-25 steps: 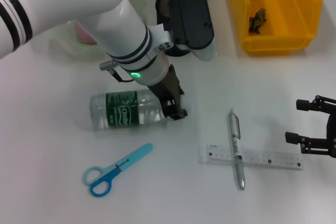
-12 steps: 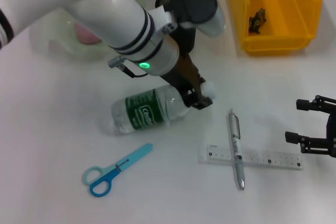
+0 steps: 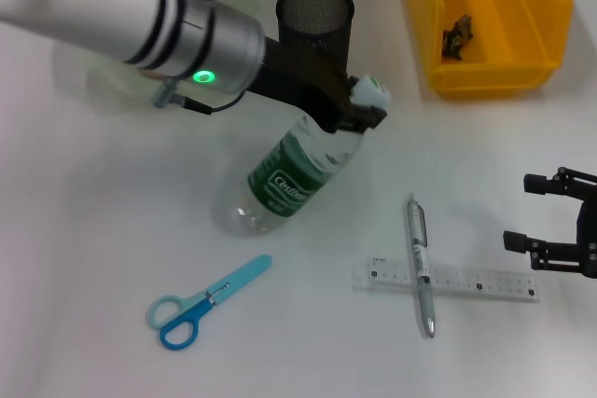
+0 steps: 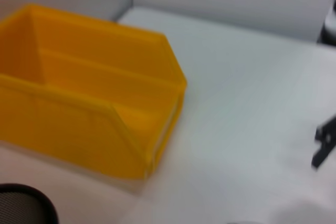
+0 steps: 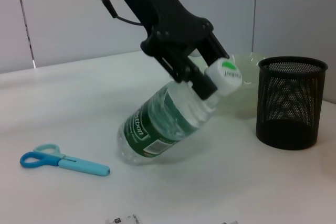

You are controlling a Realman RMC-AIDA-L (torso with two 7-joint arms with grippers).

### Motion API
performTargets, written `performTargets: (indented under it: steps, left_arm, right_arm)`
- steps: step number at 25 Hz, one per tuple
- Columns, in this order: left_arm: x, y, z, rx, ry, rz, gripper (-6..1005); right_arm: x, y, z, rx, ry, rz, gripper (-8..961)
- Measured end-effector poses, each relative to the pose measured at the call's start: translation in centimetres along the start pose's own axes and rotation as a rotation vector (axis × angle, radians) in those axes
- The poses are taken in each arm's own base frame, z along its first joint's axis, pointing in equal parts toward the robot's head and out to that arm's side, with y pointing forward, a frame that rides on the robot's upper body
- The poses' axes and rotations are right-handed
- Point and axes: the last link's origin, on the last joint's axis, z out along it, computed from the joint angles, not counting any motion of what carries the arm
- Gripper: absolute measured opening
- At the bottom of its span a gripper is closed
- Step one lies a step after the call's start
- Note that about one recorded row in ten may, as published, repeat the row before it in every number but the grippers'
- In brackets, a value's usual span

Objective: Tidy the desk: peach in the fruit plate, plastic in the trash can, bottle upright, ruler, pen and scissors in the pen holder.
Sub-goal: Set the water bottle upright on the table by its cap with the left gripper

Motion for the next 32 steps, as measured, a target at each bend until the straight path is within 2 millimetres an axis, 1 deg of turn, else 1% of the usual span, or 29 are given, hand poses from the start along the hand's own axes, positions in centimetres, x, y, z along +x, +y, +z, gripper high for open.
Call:
performTargets:
  steps: [1,2,5,6,7,11,16,22,28,30,31,32]
  left_arm:
    - [-0.3,-0.3,-0.7,-0.006,0.052,-0.028,450]
    - [-0.3,-0.3,-0.7,-0.006,0.052,-0.028,450]
    - [-1.1,-0.8,-1.9,-0.007,0.132,-0.074,452]
    - [-1.8,-1.1,-2.5,-0.004,0.178,-0.100,452]
    - [-1.8,-1.1,-2.5,-0.004,0.178,-0.100,453]
    - [-2.8,-1.2,-3.4,-0.006,0.272,-0.112,455]
    - [-4.5,-1.2,-4.1,-0.006,0.392,-0.134,457]
    - [-6.4,-1.0,-5.0,0.024,0.480,-0.129,460]
    - [-8.8,-0.6,-6.4,0.082,0.592,-0.130,464]
    - [-9.7,-0.5,-6.9,0.104,0.618,-0.137,465]
    - [-10.6,-0.6,-7.4,0.125,0.630,-0.147,465]
    - [-10.6,-0.6,-7.4,0.125,0.630,-0.147,466]
  right_arm:
    - [0.0,0.0,0.1,-0.003,-0.004,0.001,825]
    - [0.0,0.0,0.1,-0.003,-0.004,0.001,825]
    - [-0.1,0.1,0.2,-0.006,-0.008,0.003,825]
    - [-0.1,0.1,0.2,-0.006,-0.008,0.003,824]
    - [-0.1,0.1,0.3,-0.007,-0.009,0.003,824]
    - [-0.2,0.0,0.4,-0.010,-0.012,0.001,824]
    - [-0.4,0.3,1.0,-0.020,-0.024,0.001,825]
    - [-0.6,0.4,1.4,-0.027,-0.032,0.001,825]
    - [-0.9,0.3,1.6,-0.025,-0.044,-0.003,824]
    - [-1.0,0.3,1.6,-0.027,-0.049,-0.003,824]
    - [-1.1,0.4,1.7,-0.032,-0.053,-0.004,824]
    - [-1.1,0.4,1.7,-0.032,-0.053,-0.004,824]
